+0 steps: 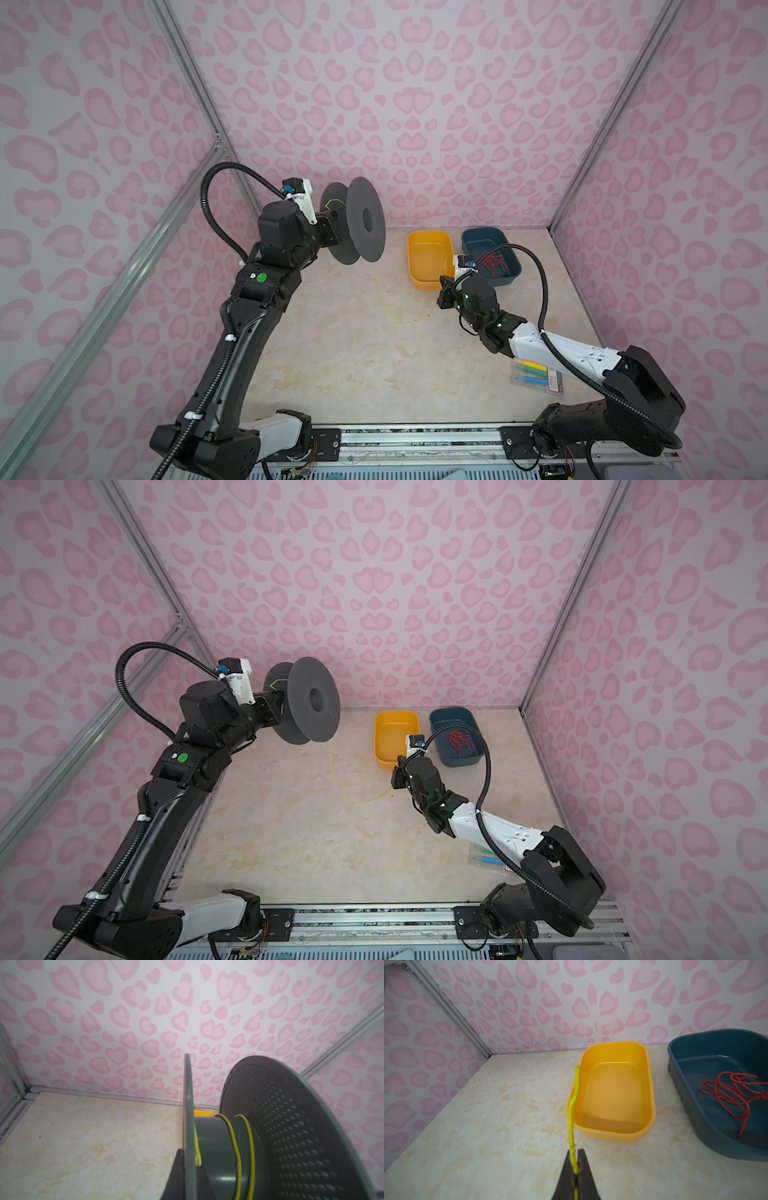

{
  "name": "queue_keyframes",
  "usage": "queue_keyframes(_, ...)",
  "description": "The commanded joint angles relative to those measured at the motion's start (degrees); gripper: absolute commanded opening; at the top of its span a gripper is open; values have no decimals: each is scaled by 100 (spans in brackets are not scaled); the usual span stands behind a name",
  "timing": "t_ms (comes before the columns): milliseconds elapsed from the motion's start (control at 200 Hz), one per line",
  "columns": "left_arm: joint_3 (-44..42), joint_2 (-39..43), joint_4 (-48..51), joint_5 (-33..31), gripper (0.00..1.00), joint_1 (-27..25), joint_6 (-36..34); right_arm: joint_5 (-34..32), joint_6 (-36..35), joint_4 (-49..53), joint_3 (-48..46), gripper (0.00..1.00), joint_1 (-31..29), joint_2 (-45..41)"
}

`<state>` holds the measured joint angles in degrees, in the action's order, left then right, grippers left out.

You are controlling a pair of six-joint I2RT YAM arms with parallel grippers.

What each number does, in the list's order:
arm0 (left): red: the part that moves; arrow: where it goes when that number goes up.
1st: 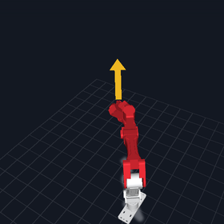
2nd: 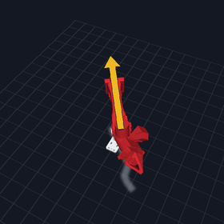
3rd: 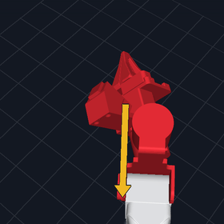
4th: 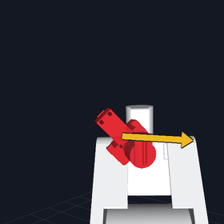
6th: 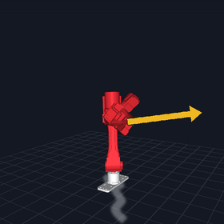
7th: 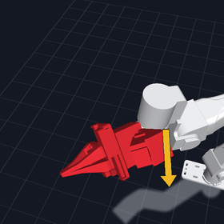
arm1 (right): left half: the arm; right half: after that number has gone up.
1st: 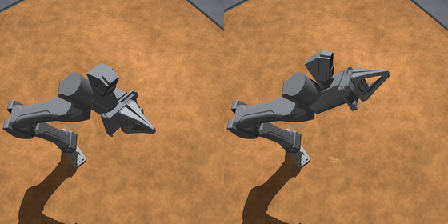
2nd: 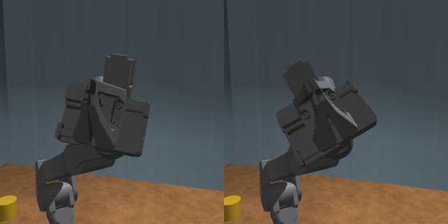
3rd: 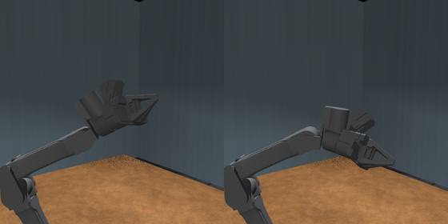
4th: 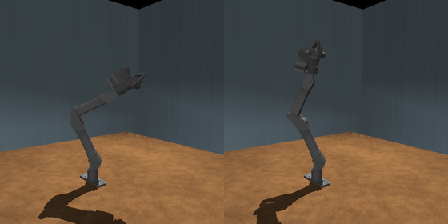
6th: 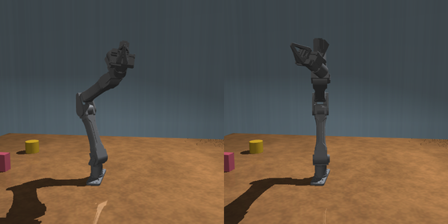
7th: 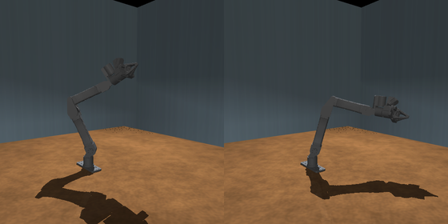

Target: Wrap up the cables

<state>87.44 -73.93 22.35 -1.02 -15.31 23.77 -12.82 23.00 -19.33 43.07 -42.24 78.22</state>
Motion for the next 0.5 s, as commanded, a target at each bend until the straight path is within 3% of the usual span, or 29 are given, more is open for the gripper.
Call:
queue_keyframes(0, -50, -264, -1004, -940, 4, -3, 241, -579, -27, 67, -184, 0, -452, -248)
queue_keyframes(495, -166, -2070, -1311, -2595, 4, -136, -55, -1935, -548, 1470, -250, 0, -2193, -2093)
